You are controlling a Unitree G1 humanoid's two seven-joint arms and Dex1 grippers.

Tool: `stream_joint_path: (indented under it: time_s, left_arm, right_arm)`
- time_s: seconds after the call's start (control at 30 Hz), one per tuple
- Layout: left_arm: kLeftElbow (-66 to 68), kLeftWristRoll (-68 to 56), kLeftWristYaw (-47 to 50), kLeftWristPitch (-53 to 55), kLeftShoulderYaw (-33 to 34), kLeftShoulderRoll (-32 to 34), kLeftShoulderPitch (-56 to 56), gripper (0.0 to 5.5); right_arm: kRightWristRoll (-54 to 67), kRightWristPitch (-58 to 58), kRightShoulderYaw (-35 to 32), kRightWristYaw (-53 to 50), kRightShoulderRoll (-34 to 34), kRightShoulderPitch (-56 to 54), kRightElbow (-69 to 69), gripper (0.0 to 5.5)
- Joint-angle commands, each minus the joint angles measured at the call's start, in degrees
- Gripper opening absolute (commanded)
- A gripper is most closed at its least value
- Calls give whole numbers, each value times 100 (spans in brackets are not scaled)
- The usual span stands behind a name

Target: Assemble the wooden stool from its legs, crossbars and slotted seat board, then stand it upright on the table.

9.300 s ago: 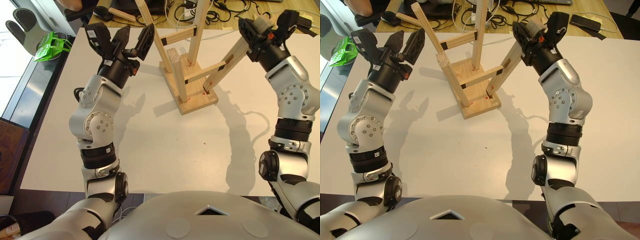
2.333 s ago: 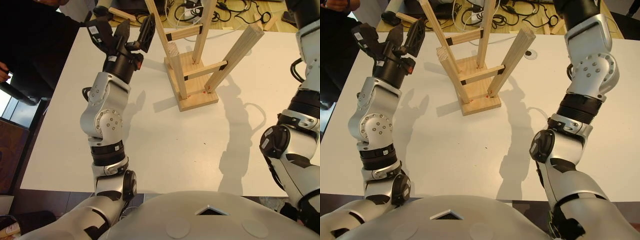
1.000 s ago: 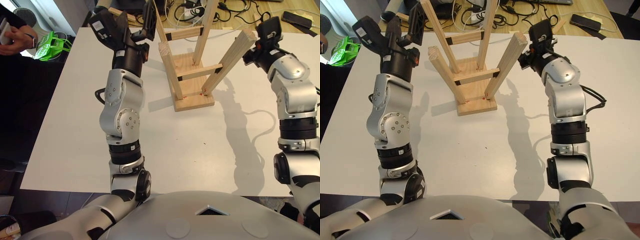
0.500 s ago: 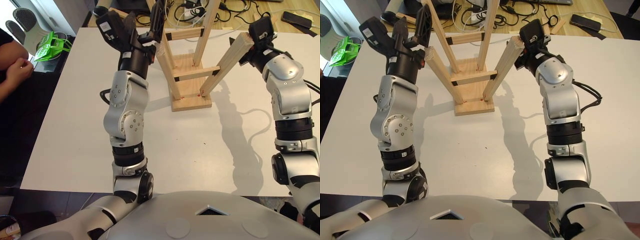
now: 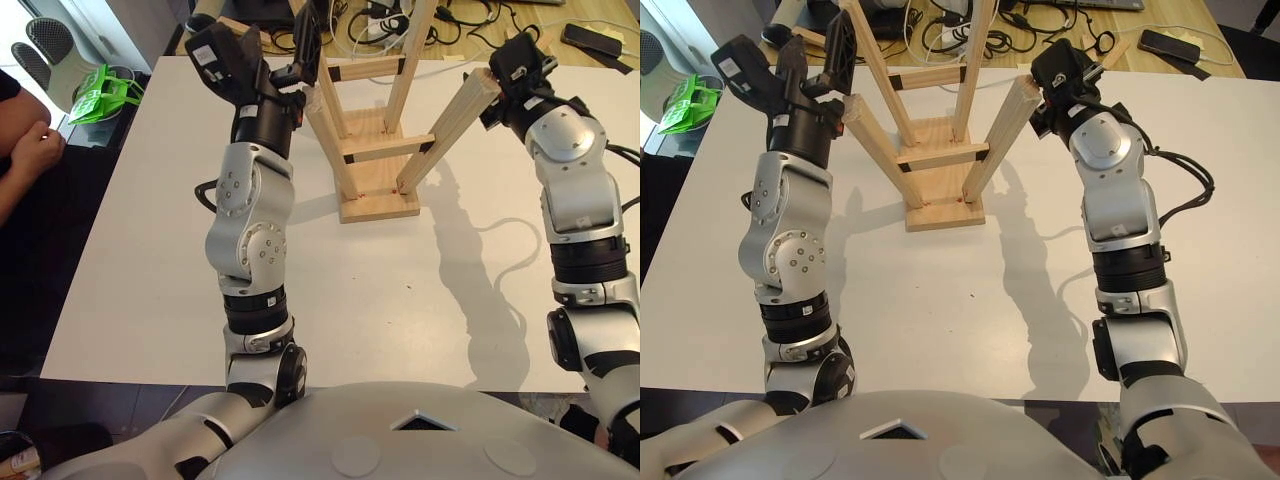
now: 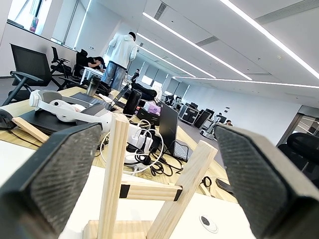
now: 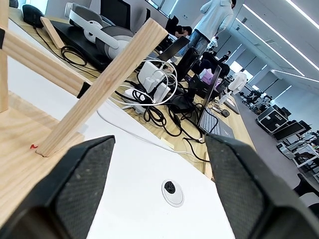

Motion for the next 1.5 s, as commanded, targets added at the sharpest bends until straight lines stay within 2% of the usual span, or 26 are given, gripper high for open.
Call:
stream_joint_path:
  time_s: [0.03, 0.2, 0.43, 0.63, 0.77, 0.9, 1.07, 1.2, 1.33, 1.5]
  left_arm:
    - [49, -75, -48, 187, -161, -106, -59, 416]
    - [63, -109, -28, 223, -146, -164, -66, 416]
    - [18, -110, 8, 271, -203, -204, -6, 416]
    - [26, -112, 1, 269, -201, -206, -23, 416]
    - [24, -110, 3, 269, -198, -204, -16, 416]
    - [59, -110, 4, 250, -185, -203, -62, 416]
    - [94, -119, -9, 245, -153, -182, -108, 416]
    - [72, -112, -3, 255, -171, -210, -71, 416]
    - [86, -110, 25, 265, -214, -273, -61, 416]
    - [77, -135, 39, 328, -308, -335, -77, 416]
  right_arm:
    - [702, -529, -634, -216, 593, -405, -190, 335]
    - [2017, -146, -1845, -219, 819, -1241, -33, 335]
    - [2179, 84, -1961, -267, 594, -1290, 253, 335]
    - [3257, 747, -2275, 203, 505, -1509, -367, 335]
    - [3953, 1642, -2052, 586, 369, -1233, -1037, 335]
    - [3368, 2022, -1157, 618, 80, -261, -895, 335]
    - [3399, 2021, -965, 435, 578, 228, -393, 335]
    - [3620, 1682, -1286, 315, 896, 20, -335, 335]
    - [4205, 1603, -1928, 184, 1126, -451, -416, 335]
    - [5110, 1770, -2866, -304, 973, -1870, -303, 335]
